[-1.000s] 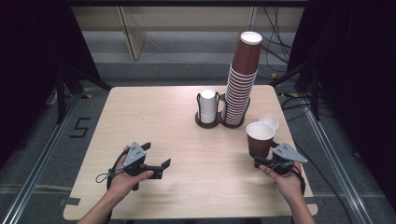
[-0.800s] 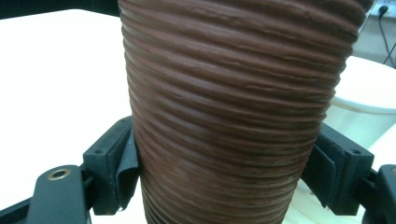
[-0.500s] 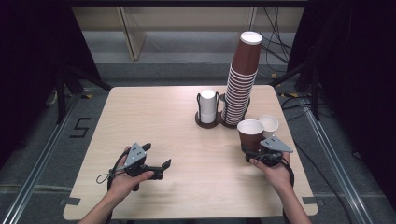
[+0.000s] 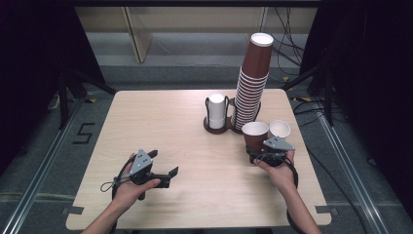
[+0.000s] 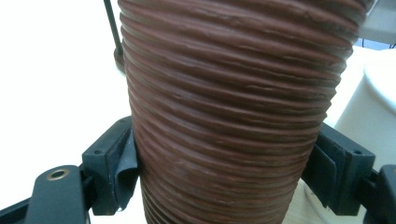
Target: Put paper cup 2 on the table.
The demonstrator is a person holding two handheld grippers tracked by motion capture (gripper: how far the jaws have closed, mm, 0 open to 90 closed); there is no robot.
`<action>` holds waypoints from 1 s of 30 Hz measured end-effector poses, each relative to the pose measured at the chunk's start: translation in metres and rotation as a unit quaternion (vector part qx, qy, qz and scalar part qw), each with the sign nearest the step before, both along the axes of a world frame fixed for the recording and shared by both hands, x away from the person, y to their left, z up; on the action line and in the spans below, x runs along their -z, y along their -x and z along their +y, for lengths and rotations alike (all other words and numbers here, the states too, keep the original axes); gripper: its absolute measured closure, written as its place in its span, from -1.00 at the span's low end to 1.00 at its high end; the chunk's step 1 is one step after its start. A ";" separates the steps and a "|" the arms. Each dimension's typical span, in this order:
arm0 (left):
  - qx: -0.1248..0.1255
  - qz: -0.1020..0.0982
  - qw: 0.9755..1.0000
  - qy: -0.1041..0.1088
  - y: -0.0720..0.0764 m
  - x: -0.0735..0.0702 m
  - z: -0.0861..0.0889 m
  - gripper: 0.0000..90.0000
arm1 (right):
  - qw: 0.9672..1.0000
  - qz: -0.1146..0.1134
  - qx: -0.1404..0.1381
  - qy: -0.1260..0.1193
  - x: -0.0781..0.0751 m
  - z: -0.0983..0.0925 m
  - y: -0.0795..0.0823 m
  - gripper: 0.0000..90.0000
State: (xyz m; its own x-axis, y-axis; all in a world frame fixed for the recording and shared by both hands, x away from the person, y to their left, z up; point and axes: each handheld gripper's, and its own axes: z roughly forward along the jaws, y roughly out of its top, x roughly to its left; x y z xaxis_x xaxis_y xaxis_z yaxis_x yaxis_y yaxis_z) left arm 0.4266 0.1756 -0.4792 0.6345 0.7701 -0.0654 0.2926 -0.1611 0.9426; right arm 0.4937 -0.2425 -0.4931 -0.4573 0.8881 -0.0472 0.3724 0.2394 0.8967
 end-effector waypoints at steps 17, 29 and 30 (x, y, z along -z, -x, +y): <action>0.001 0.005 1.000 -0.005 0.001 0.001 -0.001 -1.00 | 1.000 0.009 0.012 0.007 0.005 -0.001 -0.007 -0.55; 0.001 0.004 1.000 -0.006 0.001 0.001 -0.002 -1.00 | 0.999 0.024 0.009 0.021 0.002 -0.007 0.006 -0.56; 0.002 0.004 1.000 -0.006 0.001 0.001 -0.002 -1.00 | 0.999 0.025 0.004 0.024 0.002 -0.007 0.007 -0.56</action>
